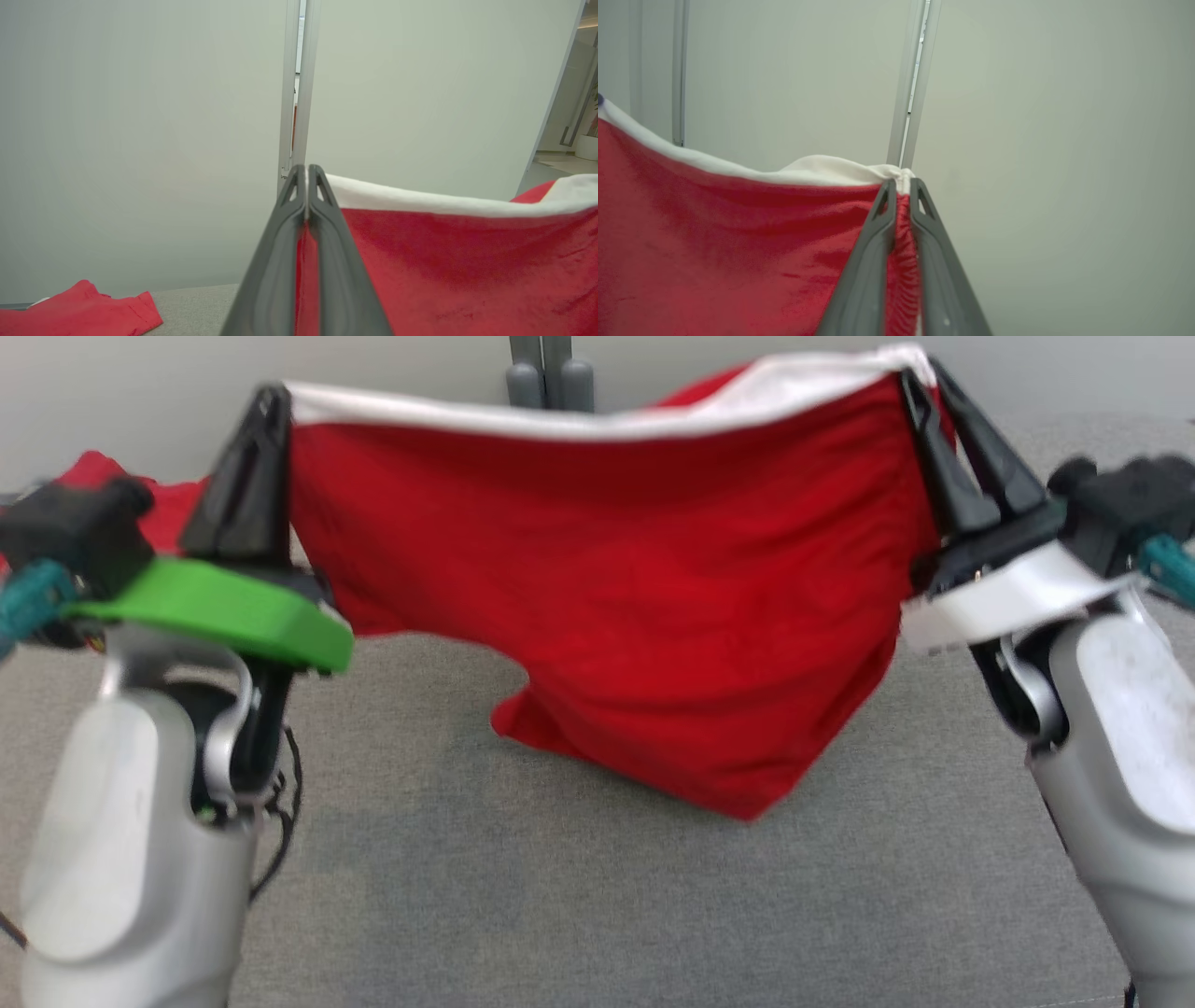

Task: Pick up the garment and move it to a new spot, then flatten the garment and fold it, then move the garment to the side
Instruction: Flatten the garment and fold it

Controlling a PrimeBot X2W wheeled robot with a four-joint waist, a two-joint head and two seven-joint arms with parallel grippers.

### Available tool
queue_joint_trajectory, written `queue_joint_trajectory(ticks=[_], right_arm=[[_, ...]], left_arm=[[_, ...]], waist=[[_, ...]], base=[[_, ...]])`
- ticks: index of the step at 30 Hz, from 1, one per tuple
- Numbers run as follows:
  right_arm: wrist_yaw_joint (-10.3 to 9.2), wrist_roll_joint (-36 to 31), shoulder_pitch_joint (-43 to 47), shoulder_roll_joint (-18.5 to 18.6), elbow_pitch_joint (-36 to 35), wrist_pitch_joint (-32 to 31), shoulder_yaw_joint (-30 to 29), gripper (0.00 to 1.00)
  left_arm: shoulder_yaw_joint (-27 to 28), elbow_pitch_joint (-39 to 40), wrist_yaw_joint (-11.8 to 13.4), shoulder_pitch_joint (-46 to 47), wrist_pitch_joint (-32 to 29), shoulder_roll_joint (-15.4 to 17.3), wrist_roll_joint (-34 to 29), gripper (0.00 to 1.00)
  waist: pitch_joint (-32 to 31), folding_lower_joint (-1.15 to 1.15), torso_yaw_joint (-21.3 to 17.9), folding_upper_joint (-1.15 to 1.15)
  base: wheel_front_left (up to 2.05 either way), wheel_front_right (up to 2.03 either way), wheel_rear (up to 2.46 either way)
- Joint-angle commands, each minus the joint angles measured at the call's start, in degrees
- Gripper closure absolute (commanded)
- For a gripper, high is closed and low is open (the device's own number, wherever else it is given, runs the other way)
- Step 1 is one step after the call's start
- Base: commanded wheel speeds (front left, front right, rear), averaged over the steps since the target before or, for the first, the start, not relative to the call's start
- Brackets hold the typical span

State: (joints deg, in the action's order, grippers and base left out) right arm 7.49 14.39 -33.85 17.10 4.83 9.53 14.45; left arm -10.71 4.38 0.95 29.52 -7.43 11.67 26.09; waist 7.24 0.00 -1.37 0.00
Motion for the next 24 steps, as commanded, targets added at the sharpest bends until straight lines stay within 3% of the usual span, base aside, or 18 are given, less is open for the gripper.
queue_joint_trajectory(ticks=[1, 7, 11, 14, 18, 24], right_arm=[[0.01, -0.5, -4.8, -0.3, 3.4, 1.3, 0.8, 1.0], [0.01, -4.5, -25.3, -3.6, 19.9, 5.3, 1.5, 1.0], [0.01, -9.0, -32.4, -7.2, 22.2, 5.7, -3.9, 1.0], [0.01, -11.3, -30.3, -10.1, 21.9, 5.6, -6.5, 1.0], [0.0, -11.9, -25.6, -11.4, 22.6, 5.7, -5.4, 1.0], [0.01, -10.3, -17.2, -11.8, 18.9, 5.7, -5.6, 1.0]], left_arm=[[0.4, -2.6, -0.6, 4.8, 0.8, 0.6, -0.7, 1.0], [0.2, -16.5, -2.0, 25.6, 8.1, 1.1, -5.6, 1.0], [-0.2, -23.0, -2.3, 34.7, 14.6, 0.0, -7.6, 1.0], [-0.2, -27.9, -2.6, 36.6, 19.1, -1.4, -7.3, 1.0], [-0.1, -32.4, -3.8, 33.5, 21.8, -2.5, -6.6, 1.0], [3.0, -30.4, -5.6, 25.7, 22.6, -3.2, -5.1, 1.0]], waist=[[4.3, 0.0, 0.0, 0.0], [9.4, 0.0, -0.5, 0.0], [13.2, 0.0, -0.8, 0.0], [15.6, 0.0, -0.7, 0.0], [17.9, 0.0, -0.7, 0.0], [19.7, 0.0, -0.6, 0.0]], base=[[0.0, 0.0, 0.0], [0.0, 0.0, 0.0], [0.0, 0.0, 0.0], [0.0, 0.0, 0.0], [0.0, 0.0, 0.0], [0.0, 0.0, 0.0]])
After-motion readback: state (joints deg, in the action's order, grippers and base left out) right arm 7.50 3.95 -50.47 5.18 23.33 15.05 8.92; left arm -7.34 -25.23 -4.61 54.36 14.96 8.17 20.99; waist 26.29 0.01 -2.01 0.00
